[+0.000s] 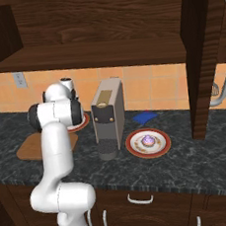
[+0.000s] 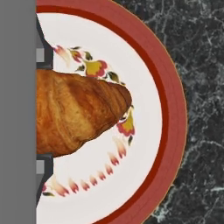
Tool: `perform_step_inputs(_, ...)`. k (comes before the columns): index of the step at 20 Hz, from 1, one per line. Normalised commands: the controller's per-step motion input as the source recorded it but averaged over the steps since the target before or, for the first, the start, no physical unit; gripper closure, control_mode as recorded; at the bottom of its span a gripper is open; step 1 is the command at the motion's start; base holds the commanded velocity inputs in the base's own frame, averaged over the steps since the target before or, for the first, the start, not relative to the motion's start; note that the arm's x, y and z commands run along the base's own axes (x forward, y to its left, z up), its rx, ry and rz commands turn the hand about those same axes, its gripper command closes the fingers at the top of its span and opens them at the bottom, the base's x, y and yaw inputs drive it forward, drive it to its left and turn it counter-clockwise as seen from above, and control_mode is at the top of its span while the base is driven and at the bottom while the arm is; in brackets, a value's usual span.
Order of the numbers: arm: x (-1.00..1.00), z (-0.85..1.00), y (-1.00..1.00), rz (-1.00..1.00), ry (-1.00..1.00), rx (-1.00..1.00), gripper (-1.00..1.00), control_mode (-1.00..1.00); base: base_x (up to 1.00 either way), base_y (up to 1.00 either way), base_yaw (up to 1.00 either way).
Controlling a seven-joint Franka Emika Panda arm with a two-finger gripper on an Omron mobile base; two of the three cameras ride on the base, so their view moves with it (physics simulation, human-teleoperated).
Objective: From the different types of pastries on the counter, select a croissant and place it on the cutting board. Then retrieve a jar of jam from the cabinet and place it alongside the croissant on the cutting board.
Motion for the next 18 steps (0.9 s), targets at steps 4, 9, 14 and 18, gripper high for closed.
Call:
perform_step_inputs(4,-0.29,0.46,0.05,0.17,-0.05,0.0,1.0,-1.0,0.0,0.0,0.0)
perform_step_inputs(9,-0.47,0.16,0.12,0.14,-0.08,0.0,1.0,-1.0,0.0,0.0,0.0)
perform_step_inputs(14,-0.72,0.0,0.09,0.12,-0.06,0.0,1.0,-1.0,0.0,0.0,0.0)
perform_step_inputs(18,-0.68,0.06,0.15,0.12,-0.07,0.0,1.0,-1.0,0.0,0.0,0.0)
